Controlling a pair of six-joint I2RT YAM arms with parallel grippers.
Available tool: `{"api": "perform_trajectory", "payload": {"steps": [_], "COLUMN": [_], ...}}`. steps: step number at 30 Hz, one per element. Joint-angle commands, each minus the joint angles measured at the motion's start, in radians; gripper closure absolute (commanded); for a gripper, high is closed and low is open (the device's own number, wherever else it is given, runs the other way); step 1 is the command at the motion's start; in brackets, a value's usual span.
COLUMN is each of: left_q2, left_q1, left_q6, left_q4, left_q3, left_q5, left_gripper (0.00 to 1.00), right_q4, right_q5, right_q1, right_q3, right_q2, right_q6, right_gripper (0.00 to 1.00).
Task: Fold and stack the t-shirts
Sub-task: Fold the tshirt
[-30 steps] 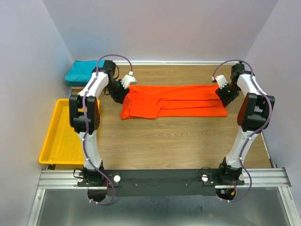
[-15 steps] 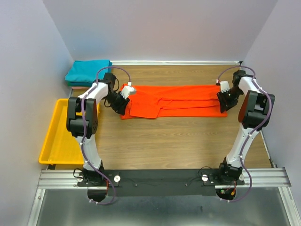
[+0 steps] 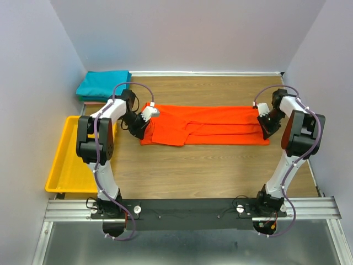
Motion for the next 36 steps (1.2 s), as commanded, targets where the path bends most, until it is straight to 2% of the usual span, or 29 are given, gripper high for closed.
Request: {"api": "perform_trajectory", "payload": {"steps": [1, 6, 7, 8, 9, 11, 12, 17, 22, 26, 29, 32, 33, 36], "left_q2": [-0.075, -0.053, -0.052, -0.059, -0.085, -0.119, -0.139, -0.239, -0.242, -0.202, -0.164, -0.148, -0.144, -0.131], "left_q1": [0.007, 0.012, 0.012, 0.013, 0.015, 0.018, 0.019, 0.019, -0.004, -0.013, -0.013, -0.013, -0.013, -0.013], "left_q6": [0.055, 0.025, 0.012, 0.011, 0.018, 0.029, 0.034, 0.037, -0.024, -0.081, -0.132, -0.199, -0.230, -0.287], "left_q4": [-0.072, -0.033, -0.019, -0.022, -0.034, -0.046, -0.054, -0.092, -0.049, -0.006, 0.024, 0.084, 0.107, 0.171], "left_q3": [-0.030, -0.035, -0.029, -0.024, -0.015, -0.009, -0.009, -0.027, -0.101, -0.150, -0.173, -0.196, -0.207, -0.227], "left_q5": [-0.061, -0.056, -0.053, -0.047, -0.026, 0.007, 0.022, 0.117, 0.244, 0.335, 0.352, 0.379, 0.404, 0.425], "left_gripper": [1.00, 1.00, 0.99, 0.91, 0.75, 0.63, 0.60, 0.57, 0.52, 0.52, 0.52, 0.48, 0.43, 0.42], "right_q4": [-0.013, -0.019, -0.029, -0.044, -0.065, -0.091, -0.101, -0.148, -0.066, 0.109, 0.192, 0.310, 0.338, 0.479], "right_q5": [0.101, 0.070, 0.062, 0.043, 0.029, 0.001, -0.020, -0.270, -0.498, -0.571, -0.603, -0.637, -0.642, -0.637], "right_q1": [-0.009, -0.009, -0.009, -0.009, -0.009, -0.009, -0.009, 0.007, 0.135, 0.279, 0.397, 0.502, 0.549, 0.628], "right_q3": [-0.053, -0.016, -0.008, 0.001, 0.007, 0.012, 0.016, 0.039, -0.046, -0.122, -0.171, -0.198, -0.212, -0.240], "right_q2": [-0.042, -0.001, 0.002, 0.003, -0.017, -0.053, -0.077, -0.215, -0.270, -0.280, -0.269, -0.237, -0.225, -0.218], "right_q6": [-0.067, -0.030, -0.029, -0.029, -0.023, -0.021, -0.018, 0.075, 0.241, 0.385, 0.477, 0.568, 0.623, 0.753], "right_gripper": [0.99, 0.98, 0.89, 0.78, 0.62, 0.49, 0.47, 0.44, 0.45, 0.48, 0.48, 0.48, 0.47, 0.45]}}
